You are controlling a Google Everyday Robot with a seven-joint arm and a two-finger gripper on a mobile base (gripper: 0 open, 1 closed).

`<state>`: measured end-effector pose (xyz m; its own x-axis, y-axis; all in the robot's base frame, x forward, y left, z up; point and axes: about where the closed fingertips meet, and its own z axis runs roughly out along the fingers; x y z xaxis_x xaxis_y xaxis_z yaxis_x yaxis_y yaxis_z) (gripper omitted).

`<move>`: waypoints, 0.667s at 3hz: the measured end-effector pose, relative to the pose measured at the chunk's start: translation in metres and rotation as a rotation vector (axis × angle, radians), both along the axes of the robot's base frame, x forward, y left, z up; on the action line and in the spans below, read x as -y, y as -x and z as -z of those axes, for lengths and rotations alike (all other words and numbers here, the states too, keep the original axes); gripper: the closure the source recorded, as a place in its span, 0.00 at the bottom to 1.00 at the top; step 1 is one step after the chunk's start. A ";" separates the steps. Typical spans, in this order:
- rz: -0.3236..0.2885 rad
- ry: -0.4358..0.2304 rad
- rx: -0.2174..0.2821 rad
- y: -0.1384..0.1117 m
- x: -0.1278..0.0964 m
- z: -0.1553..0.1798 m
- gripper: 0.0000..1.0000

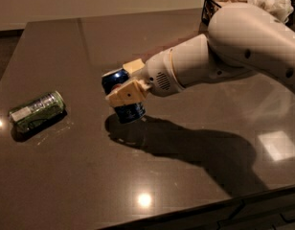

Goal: Place pepsi can upright

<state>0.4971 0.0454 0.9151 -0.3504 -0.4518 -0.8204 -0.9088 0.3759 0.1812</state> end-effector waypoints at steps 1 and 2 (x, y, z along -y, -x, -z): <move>-0.072 -0.067 0.079 -0.001 0.006 0.006 1.00; -0.143 -0.105 0.161 -0.003 0.011 0.012 1.00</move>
Offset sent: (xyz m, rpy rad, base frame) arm 0.0063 -0.0223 -0.0214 0.1529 -0.2637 0.2236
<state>0.5000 0.0345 0.9032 -0.1497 -0.3963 -0.9058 -0.9718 0.2277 0.0610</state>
